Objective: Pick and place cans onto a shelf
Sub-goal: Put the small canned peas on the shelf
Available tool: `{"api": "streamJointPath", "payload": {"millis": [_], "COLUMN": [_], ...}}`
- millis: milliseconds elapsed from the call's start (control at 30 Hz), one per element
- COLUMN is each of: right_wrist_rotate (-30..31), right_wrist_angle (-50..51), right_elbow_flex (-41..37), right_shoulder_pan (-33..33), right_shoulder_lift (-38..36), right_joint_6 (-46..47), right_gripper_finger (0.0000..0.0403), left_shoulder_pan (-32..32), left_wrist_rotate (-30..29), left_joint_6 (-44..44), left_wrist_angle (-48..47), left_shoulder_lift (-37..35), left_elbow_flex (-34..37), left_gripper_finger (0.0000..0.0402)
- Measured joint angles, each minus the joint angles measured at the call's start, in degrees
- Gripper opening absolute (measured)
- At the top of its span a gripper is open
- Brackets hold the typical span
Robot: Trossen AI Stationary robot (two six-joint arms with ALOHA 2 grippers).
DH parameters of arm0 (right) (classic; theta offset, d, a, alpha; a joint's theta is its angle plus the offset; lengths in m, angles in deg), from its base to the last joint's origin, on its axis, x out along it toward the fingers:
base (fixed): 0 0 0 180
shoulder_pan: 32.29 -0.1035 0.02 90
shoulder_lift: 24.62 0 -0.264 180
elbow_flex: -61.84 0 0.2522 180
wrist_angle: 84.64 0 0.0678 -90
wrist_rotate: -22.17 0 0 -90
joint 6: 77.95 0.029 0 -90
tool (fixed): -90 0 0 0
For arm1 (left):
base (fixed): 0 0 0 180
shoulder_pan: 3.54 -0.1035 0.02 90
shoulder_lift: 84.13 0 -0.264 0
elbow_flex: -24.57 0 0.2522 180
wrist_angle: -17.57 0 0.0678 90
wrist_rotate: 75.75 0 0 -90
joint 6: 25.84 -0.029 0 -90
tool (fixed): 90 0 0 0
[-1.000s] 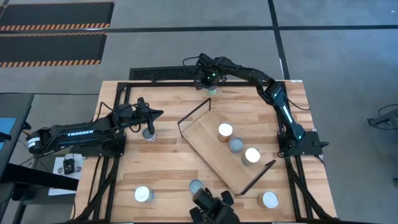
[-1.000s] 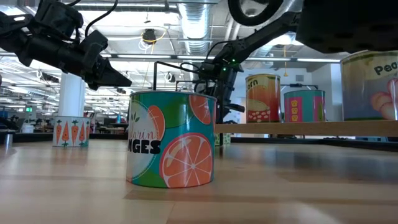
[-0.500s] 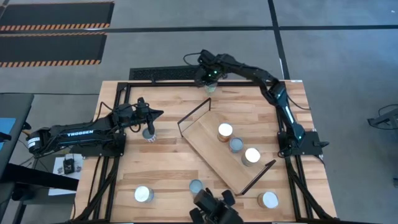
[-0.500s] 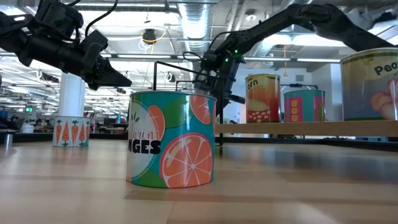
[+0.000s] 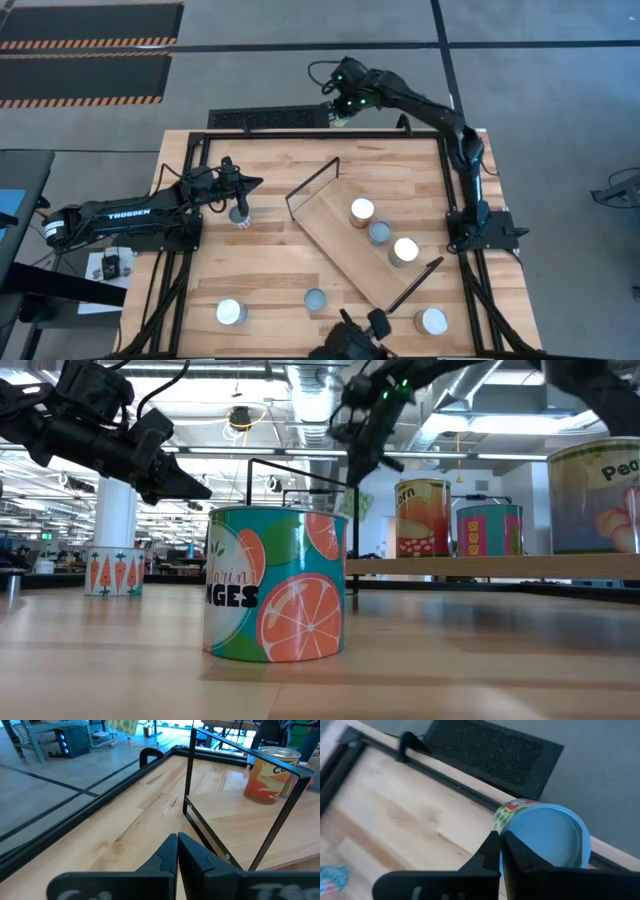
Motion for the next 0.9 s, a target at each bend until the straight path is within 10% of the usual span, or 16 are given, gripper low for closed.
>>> {"api": "streamJointPath", "payload": {"millis": [900], "right_wrist_rotate": [3.62], "right_wrist_angle": [20.90], "right_elbow_flex": [-5.02], "right_shoulder_pan": [-24.48], "right_shoulder_lift": [-13.82], "right_joint_6": [-14.77], "right_gripper_finger": [0.0009], "left_shoulder_pan": [-0.01], "left_wrist_rotate": [-0.04], "left_joint_6": [0.35], "left_wrist_angle": [-1.88], "left_shoulder_lift": [-0.01], "left_elbow_flex": [0.00], "left_gripper_finger": [0.0000]}}
